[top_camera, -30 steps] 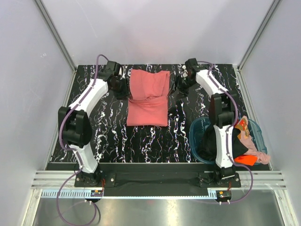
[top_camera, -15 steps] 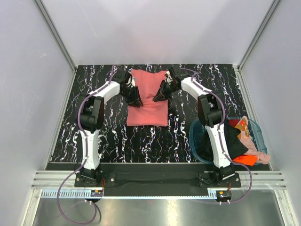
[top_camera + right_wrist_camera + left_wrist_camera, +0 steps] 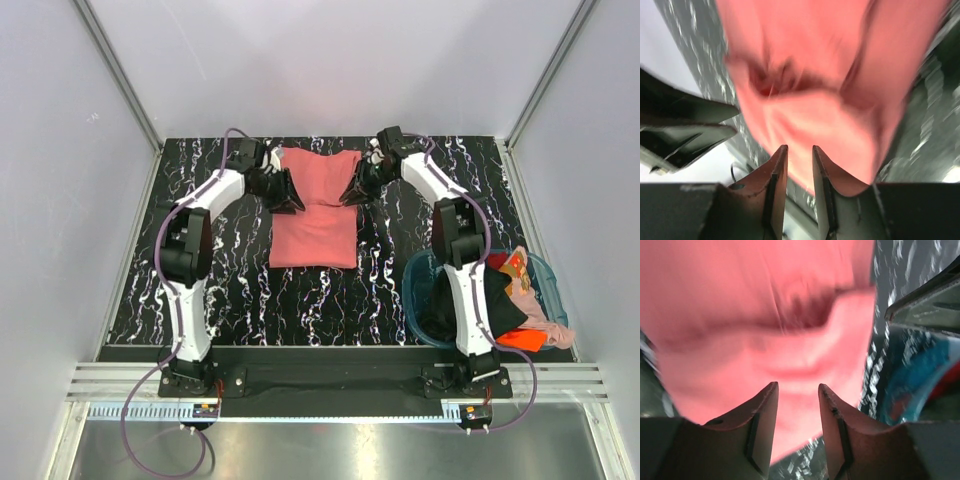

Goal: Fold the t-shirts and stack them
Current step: Fold the tshirt

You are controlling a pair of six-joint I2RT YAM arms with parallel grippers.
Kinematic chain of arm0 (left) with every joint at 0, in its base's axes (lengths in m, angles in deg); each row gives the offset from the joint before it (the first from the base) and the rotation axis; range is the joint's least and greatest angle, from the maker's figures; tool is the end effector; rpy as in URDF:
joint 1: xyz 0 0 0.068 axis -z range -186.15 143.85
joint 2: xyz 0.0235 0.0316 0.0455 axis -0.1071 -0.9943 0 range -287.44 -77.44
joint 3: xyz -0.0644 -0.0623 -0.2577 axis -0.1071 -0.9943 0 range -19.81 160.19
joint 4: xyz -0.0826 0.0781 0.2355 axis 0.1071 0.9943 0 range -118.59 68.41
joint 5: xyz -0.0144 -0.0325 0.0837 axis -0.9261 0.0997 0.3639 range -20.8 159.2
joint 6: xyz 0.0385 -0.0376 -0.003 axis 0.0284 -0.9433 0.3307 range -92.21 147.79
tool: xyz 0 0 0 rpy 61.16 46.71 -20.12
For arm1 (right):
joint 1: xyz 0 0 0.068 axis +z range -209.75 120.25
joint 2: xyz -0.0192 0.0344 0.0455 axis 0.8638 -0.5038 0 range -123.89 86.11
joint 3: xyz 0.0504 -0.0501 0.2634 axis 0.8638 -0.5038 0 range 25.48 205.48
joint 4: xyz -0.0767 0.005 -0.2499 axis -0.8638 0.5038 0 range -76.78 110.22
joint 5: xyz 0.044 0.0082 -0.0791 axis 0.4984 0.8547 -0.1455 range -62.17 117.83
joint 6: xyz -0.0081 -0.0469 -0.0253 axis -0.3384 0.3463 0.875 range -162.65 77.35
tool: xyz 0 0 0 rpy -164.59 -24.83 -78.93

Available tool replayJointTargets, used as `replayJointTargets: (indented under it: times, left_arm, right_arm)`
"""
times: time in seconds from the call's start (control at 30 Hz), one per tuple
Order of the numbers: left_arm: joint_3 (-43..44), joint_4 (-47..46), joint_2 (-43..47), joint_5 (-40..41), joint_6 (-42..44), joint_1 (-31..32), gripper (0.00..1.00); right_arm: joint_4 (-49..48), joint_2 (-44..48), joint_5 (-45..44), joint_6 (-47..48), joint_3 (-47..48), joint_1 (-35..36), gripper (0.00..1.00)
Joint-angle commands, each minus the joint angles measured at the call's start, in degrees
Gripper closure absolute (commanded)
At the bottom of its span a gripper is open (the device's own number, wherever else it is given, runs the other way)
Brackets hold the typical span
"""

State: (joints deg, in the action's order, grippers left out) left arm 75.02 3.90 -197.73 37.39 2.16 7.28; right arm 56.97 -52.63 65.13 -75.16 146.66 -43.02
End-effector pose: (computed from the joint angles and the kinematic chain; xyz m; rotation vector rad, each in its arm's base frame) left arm 0.4387 -0.1240 0.2021 -0.0657 2.6457 -0.9616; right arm 0.4912 0.1702 0.1811 0.1416 2.7451 1.1319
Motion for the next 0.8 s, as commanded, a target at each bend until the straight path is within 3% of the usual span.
replayJointTargets:
  times: [0.0,0.13,0.17,0.23,0.3,0.47,0.63,0.77]
  left_arm:
    - [-8.9,-6.9,6.6,-6.2,-4.9,1.5,0.59]
    - [-17.4,-9.8,8.7,-5.0,-7.0,1.6,0.60]
    - [-18.2,-8.0,8.4,-2.5,-6.4,1.4,0.60]
    - [-18.2,-5.4,7.1,-0.7,-5.8,0.6,0.60]
    - [-19.3,-4.7,6.2,-0.7,-5.7,-0.2,0.60]
    - [-17.2,-0.9,2.3,1.5,1.8,-0.7,0.60]
    - [-17.1,1.2,7.4,3.6,4.0,-0.6,0.57]
    - [-18.2,0.4,14.0,-1.1,0.9,1.5,0.56]
  right_arm:
    - [2.1,8.6,6.0,3.9,-6.5,4.9,0.66]
    - [-3.7,10.6,10.2,3.2,-17.7,8.8,0.70]
    - [-6.3,10.7,12.3,0.5,-19.9,8.6,0.76]
    - [-11.4,10.5,13.6,-0.5,-24.2,8.3,0.82]
    - [-9.4,8.5,13.1,2.4,-25.2,8.0,0.91]
    - [-11.1,8.5,10.7,6.0,-34.8,5.2,0.97]
    - [-7.1,13.2,10.2,7.9,-32.7,5.4,0.96]
    - [-6.0,14.6,12.9,5.4,-27.2,8.3,0.96]
